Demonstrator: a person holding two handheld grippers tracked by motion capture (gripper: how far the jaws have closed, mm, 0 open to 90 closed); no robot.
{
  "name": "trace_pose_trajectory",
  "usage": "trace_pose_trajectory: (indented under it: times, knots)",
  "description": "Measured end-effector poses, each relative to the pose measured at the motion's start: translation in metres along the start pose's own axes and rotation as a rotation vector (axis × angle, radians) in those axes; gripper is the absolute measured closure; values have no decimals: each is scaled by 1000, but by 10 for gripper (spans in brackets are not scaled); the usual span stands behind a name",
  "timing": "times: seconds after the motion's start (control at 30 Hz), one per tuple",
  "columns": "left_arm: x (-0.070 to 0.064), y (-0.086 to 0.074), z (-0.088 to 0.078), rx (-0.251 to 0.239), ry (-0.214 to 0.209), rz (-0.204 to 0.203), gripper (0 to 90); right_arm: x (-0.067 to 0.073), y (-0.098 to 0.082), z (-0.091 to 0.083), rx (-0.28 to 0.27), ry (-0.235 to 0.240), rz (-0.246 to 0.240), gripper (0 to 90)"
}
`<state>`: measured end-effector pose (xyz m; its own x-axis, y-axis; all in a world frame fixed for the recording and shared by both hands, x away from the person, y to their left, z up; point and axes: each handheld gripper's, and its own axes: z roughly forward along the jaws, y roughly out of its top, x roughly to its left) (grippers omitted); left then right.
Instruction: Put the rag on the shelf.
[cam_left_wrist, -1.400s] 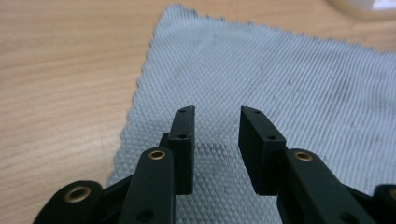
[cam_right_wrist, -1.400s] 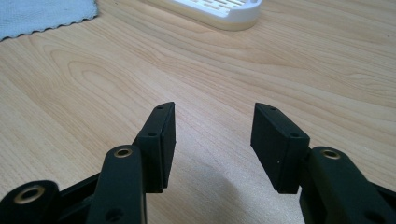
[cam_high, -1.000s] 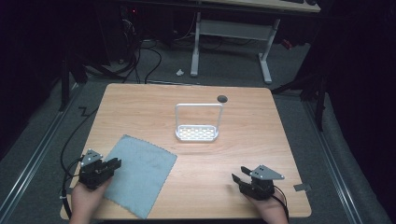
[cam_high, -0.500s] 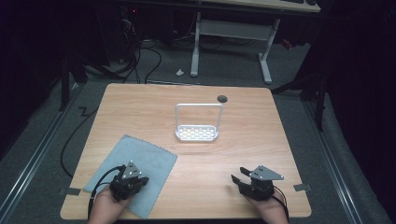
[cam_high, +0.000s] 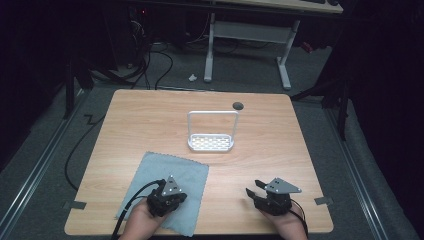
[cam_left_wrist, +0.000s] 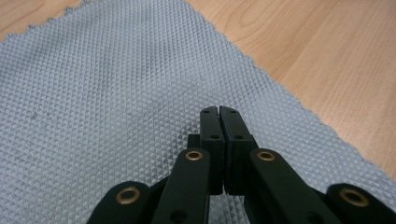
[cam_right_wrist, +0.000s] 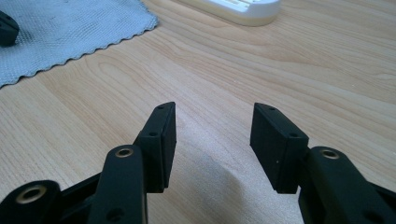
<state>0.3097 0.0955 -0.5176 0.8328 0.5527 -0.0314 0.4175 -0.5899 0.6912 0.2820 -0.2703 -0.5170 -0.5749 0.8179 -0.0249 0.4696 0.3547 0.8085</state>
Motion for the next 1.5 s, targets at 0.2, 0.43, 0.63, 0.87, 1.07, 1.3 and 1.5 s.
trace_pose_trajectory:
  times: [0.2, 0.43, 0.63, 0.87, 1.07, 1.3, 1.5]
  knots:
    - [32, -21, -35, -33, 96, -85, 880, -1, 0, -1, -5, 2, 2, 520]
    - [79, -61, -62, 30, 194, -237, 898, 3, 3, 2, -7, 14, -10, 524]
    - [74, -58, -55, 35, 176, -218, 898, 6, 4, 6, -1, 24, -24, 543]
    - [52, -43, -39, 28, 63, -175, 897, 8, 5, 7, 0, 45, -18, 556]
    - [27, -27, -24, 32, -11, -106, 883, 19, 9, 14, 6, 83, -45, 598]
    - [24, -27, -30, -35, 40, -110, 837, 47, 22, 28, 42, 160, -132, 887]
    - [27, -39, -33, -23, 100, -134, 779, 57, 31, 47, 96, 191, -163, 900]
